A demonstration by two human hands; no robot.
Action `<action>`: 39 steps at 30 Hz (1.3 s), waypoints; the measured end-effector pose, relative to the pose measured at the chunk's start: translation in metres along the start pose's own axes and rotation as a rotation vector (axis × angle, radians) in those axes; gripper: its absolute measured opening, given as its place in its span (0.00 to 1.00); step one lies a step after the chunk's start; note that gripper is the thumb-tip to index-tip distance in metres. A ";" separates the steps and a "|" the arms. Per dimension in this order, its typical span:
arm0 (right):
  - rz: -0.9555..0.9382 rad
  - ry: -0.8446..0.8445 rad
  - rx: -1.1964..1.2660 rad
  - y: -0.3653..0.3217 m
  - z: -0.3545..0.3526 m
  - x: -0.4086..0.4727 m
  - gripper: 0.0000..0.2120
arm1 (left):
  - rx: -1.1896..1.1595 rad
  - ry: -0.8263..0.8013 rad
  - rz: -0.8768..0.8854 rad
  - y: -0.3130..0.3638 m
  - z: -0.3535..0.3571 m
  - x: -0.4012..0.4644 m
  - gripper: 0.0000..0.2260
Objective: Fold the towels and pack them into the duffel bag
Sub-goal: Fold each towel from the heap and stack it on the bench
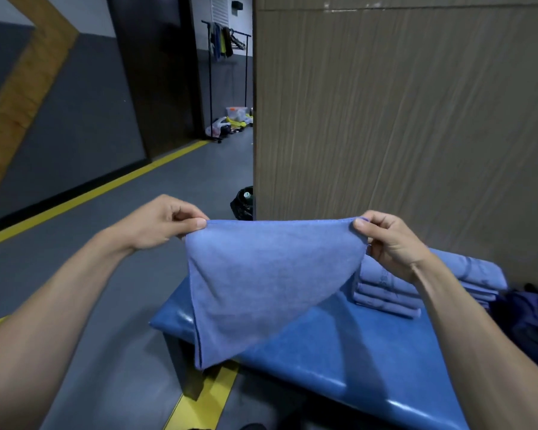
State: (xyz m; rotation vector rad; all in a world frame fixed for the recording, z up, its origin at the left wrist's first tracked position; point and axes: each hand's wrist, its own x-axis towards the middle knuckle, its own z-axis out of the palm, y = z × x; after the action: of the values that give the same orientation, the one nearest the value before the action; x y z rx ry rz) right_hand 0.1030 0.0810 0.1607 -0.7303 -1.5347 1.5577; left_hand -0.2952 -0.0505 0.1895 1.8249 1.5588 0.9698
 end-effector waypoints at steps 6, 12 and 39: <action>0.111 0.107 -0.351 0.036 -0.004 0.030 0.12 | 0.259 0.108 -0.136 -0.043 0.021 0.036 0.05; 0.207 0.097 -0.657 0.057 0.001 0.068 0.08 | 0.357 0.302 -0.214 -0.079 0.042 0.066 0.07; -0.119 -0.079 -1.151 0.144 0.008 -0.012 0.19 | 0.415 0.102 -0.175 -0.142 0.090 -0.032 0.05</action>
State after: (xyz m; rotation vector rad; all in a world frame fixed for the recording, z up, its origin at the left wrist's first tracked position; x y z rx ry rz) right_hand 0.0810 0.0770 0.0181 -1.1381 -2.4563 0.4875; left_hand -0.3081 -0.0519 0.0190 1.8837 2.0672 0.7051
